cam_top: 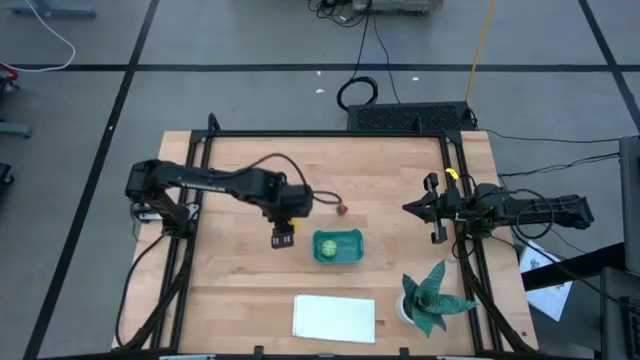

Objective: Pick and placing Produce into tupperware
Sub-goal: Put the lemon into the bin

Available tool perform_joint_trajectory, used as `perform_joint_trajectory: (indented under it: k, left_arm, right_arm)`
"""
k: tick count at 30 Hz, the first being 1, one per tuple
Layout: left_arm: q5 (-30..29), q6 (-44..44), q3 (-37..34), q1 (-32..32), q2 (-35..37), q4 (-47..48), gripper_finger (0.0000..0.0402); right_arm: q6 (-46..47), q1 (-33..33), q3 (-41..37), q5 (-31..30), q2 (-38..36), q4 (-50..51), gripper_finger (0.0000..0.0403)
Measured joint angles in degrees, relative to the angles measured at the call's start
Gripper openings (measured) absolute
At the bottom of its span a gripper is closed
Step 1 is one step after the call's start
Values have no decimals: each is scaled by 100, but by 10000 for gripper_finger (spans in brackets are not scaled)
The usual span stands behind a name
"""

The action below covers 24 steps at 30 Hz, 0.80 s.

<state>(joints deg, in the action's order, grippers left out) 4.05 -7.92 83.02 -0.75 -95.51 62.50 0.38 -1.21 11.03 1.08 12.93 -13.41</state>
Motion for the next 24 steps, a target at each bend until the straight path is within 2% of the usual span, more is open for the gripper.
perform_joint_trajectory:
  k: [14, 24]
  left_arm:
    - [-312, -9, 3, 385, 1443, 101, 216]
    - [-472, 128, 3, 716, 2022, 304, 216]
  right_arm:
    - [-68, 0, -2, -2, 76, 23, 0]
    - [-85, 2, -2, -7, 109, -7, 0]
